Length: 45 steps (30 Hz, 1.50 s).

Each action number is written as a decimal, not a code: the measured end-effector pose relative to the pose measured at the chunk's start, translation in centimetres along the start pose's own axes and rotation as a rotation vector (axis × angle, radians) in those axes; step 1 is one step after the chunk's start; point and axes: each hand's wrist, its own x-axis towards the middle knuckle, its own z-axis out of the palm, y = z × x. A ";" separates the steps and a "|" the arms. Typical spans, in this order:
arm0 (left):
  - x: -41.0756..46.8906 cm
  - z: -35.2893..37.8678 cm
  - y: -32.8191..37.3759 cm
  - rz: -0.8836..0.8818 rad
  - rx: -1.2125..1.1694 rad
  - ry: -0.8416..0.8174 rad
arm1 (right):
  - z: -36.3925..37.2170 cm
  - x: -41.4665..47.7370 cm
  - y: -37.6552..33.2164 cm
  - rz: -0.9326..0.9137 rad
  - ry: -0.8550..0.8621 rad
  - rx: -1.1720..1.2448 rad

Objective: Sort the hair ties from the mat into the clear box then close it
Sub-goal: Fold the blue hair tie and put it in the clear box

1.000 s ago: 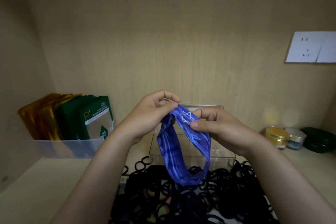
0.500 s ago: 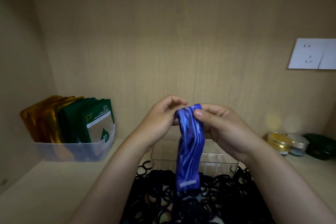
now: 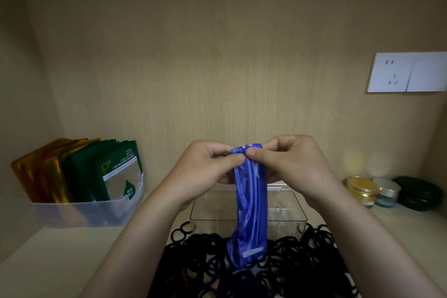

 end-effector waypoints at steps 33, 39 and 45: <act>1.3 -2.0 -3.3 -0.102 -0.035 0.375 | 3.0 0.4 4.9 0.094 -0.220 0.103; 0.9 -2.3 -3.5 -0.244 0.254 0.125 | 2.2 0.7 4.5 0.022 -0.175 0.021; 0.9 -1.1 -3.3 0.010 0.286 -0.004 | 1.8 1.3 4.8 0.045 -0.120 0.015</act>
